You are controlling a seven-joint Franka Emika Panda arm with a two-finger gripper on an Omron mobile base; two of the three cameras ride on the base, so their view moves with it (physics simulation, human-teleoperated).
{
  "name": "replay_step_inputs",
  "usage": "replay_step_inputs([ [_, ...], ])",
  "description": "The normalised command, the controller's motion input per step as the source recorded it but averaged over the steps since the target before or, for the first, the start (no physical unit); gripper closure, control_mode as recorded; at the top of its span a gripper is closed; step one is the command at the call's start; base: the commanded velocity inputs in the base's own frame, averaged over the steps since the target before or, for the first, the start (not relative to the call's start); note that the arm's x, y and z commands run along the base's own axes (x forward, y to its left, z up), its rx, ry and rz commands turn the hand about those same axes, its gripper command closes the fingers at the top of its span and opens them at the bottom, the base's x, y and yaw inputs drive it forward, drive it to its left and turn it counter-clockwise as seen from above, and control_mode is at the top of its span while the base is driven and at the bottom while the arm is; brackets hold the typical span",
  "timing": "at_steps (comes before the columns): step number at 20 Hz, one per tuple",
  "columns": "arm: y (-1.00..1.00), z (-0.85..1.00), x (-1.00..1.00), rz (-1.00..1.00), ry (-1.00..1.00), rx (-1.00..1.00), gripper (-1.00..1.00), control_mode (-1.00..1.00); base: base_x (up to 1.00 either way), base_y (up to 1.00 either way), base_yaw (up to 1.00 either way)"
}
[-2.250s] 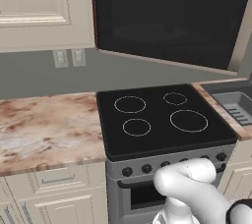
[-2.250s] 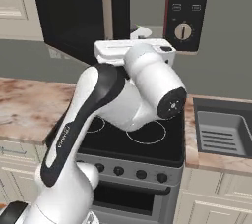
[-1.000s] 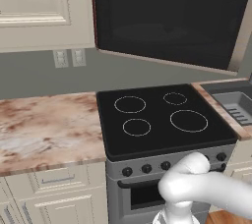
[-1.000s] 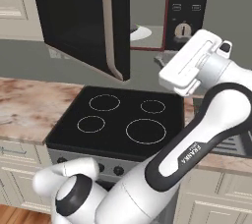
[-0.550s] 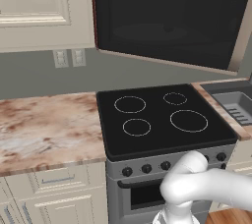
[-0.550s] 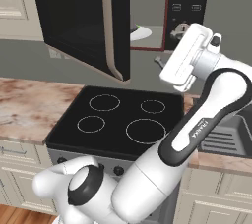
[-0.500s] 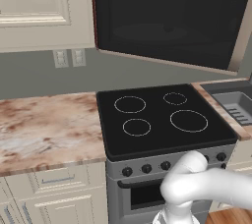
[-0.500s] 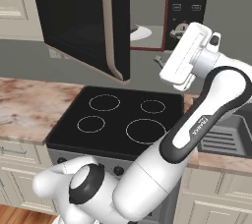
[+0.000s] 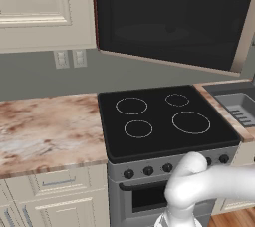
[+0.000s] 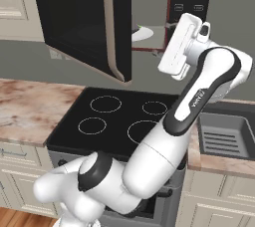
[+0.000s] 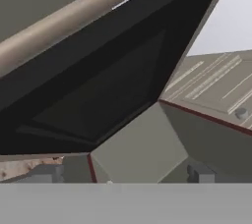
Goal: Open the microwave door.
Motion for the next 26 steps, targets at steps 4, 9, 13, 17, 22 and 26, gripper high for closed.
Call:
replay_step_inputs([
  [4, 0.17, -0.01, 0.58, -0.01, -0.02, -0.1, -1.0, -1.0, 0.0, 0.0, 0.0],
  [9, -0.03, -0.02, 0.66, 0.0, 0.0, -0.04, -1.0, -1.0, 0.0, 0.0, 0.0],
  [13, -0.03, -0.07, 0.67, 0.0, 0.0, -0.04, -1.0, -1.0, 0.0, 0.0, 0.0],
  [17, 0.03, -0.01, 0.25, 0.0, -0.01, -0.07, -1.0, -1.0, 0.0, 0.0, 0.0],
  [22, 0.38, 0.0, -0.41, 0.05, -0.06, -0.12, -1.0, -1.0, 0.0, 0.0, 0.0],
  [26, 0.61, 0.0, -0.64, 0.08, 0.0, -0.13, -1.0, -1.0, 0.0, 0.0, 0.0],
])
